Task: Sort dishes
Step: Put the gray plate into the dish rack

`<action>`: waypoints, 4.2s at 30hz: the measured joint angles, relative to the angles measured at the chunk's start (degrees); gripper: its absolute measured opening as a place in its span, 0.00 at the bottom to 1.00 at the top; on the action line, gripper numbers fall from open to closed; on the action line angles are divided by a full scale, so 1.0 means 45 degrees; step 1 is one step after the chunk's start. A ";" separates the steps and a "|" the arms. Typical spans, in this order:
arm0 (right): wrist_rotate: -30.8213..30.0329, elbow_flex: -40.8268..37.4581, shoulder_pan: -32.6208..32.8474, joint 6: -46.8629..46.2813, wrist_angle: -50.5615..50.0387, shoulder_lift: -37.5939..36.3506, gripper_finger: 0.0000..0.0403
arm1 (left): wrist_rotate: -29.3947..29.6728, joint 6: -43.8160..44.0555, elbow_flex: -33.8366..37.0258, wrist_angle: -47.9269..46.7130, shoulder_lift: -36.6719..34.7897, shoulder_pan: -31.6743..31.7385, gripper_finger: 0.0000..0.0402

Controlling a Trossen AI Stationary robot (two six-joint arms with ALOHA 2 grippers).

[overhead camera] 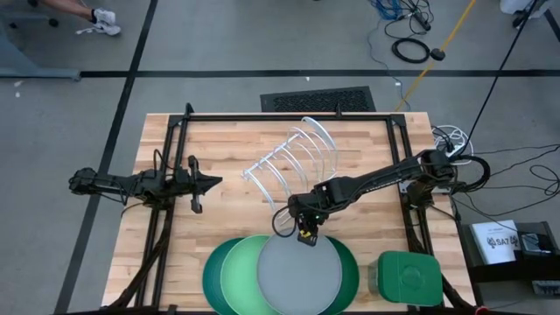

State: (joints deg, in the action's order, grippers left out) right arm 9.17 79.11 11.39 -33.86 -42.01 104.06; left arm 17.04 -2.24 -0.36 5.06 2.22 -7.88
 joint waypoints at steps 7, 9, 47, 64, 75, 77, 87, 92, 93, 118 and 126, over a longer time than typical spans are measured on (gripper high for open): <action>-0.0053 -0.0005 0.0200 -0.0002 0.0154 0.0246 0.45 | 0.0983 0.0059 0.0000 0.0056 0.0000 0.0000 0.00; -0.0060 -0.0005 0.0243 -0.0002 0.0156 0.0246 0.43 | 0.1044 0.0059 0.0000 0.0030 0.0001 0.0000 0.00; -0.0778 -0.0003 0.0385 0.0481 0.0254 0.0194 0.00 | 0.0995 0.0074 0.0000 0.0107 0.0000 0.0000 0.00; -0.2771 0.0000 0.0401 0.0822 0.0556 -0.1590 0.00 | 0.0995 0.0076 0.0002 0.0103 0.0003 0.0000 0.00; -0.6347 0.0000 0.0479 0.1473 0.1053 -0.3314 0.00 | 0.0991 0.0077 0.0002 0.0108 0.0002 0.0000 0.00; -0.7051 0.0000 0.0541 0.1698 0.1186 -0.3644 0.00 | 0.0990 0.0078 0.0002 0.0103 0.0001 0.0000 0.00; -0.9823 0.0000 0.1204 0.2714 0.1762 -0.4875 0.00 | 0.0994 0.0078 0.0000 0.0107 0.0001 0.0000 0.00; -1.1637 0.0005 0.1725 0.2994 0.1767 -0.5296 0.00 | 0.0993 0.0077 0.0000 0.0107 0.0000 0.0000 0.00; -1.1977 0.0005 0.1825 0.3027 0.1764 -0.5331 0.00 | 0.0990 0.0078 0.0005 0.0107 0.0000 0.0000 0.00; -2.2042 0.0010 0.3306 0.5744 0.5530 -0.5403 0.00 | 0.0991 0.0074 0.0004 0.0107 0.0004 0.0000 0.00; -2.2051 0.0010 0.2801 0.7880 0.6716 -0.5389 0.00 | 0.1219 0.0083 0.0004 0.0268 0.0000 0.0000 0.00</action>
State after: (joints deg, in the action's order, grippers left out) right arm -90.06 79.15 24.00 1.60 -11.79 79.81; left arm 22.53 -1.87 -0.34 6.27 2.22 -7.88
